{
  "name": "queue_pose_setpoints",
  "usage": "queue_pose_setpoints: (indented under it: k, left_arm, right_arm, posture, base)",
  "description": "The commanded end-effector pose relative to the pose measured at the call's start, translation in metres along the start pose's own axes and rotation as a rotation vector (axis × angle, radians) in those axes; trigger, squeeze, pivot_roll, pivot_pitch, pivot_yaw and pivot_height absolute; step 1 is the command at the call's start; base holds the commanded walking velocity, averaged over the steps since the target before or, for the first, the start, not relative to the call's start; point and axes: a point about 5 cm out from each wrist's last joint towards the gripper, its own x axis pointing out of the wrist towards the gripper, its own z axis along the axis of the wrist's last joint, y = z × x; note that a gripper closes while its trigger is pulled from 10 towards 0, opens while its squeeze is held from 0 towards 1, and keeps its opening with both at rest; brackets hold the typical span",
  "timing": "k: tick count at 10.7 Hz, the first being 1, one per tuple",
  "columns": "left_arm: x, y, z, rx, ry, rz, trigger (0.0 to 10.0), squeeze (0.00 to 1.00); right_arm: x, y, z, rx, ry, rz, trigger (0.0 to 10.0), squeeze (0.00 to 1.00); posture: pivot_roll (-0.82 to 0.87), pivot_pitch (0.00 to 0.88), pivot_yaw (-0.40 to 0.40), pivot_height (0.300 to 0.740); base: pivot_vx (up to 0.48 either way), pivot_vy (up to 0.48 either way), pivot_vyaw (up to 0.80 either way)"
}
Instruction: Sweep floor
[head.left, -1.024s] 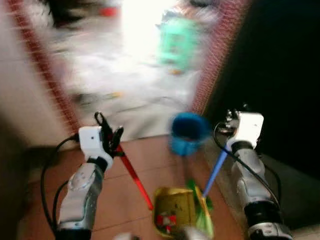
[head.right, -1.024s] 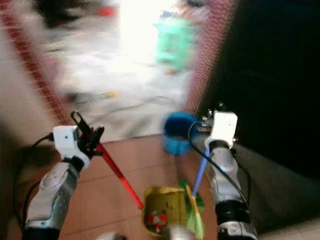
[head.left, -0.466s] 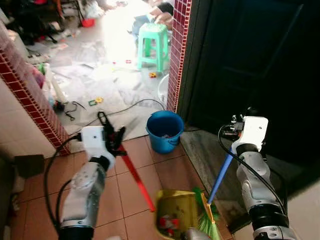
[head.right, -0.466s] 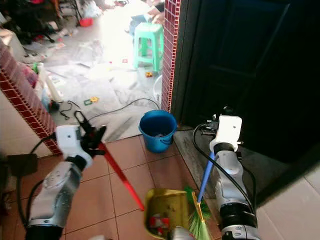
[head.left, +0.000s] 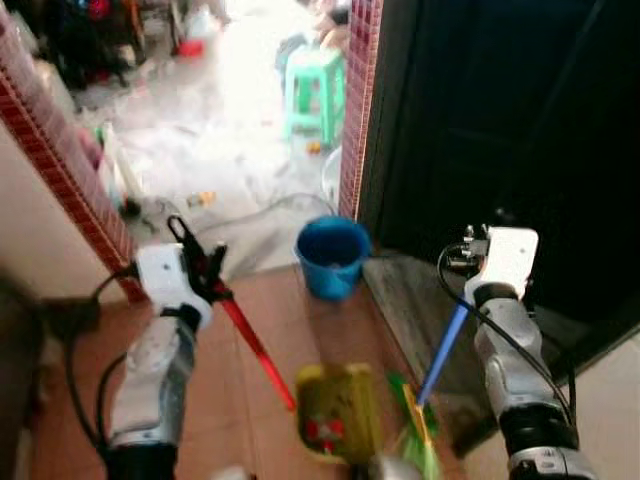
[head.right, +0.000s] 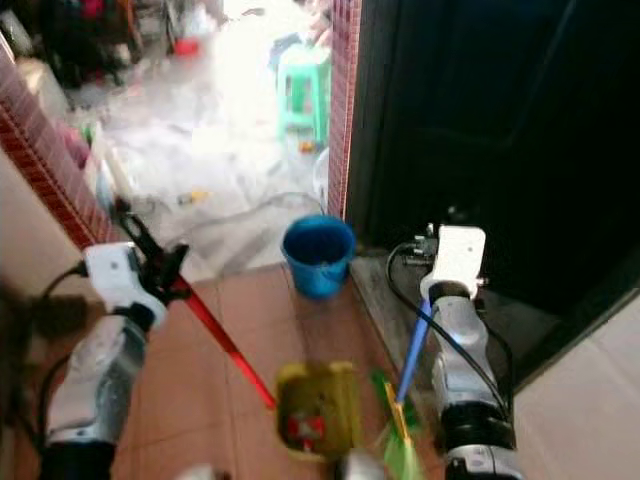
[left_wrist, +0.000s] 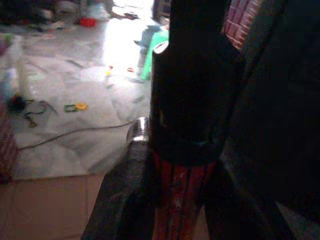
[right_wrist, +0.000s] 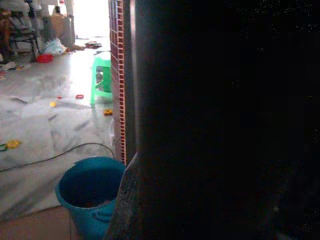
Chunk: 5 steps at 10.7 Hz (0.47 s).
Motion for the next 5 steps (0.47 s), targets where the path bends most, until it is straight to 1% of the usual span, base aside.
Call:
queue_pose_setpoints:
  k: [1,3,5]
  left_arm:
    - [0.003,-0.001,0.032,-0.026,-0.133,0.007,10.0,0.00]
    - [0.002,0.003,0.055,-0.036,-0.220,0.058,10.0,0.00]
    - [0.002,0.006,0.071,-0.028,-0.276,0.091,10.0,0.00]
  right_arm:
    - [0.002,-0.002,0.005,-0.018,-0.017,-0.006,10.0,0.00]
    - [0.001,-0.002,0.004,-0.025,-0.011,-0.001,10.0,0.00]
    - [0.001,-0.001,0.002,-0.029,-0.004,0.008,10.0,0.00]
  posture:
    - [-0.08,0.000,0.005,0.740]
    - [-0.08,0.000,-0.001,0.740]
    - [-0.07,0.000,-0.014,0.740]
  base:
    - [0.000,0.000,0.00]
    - [0.000,0.000,0.00]
    - [0.000,0.000,0.00]
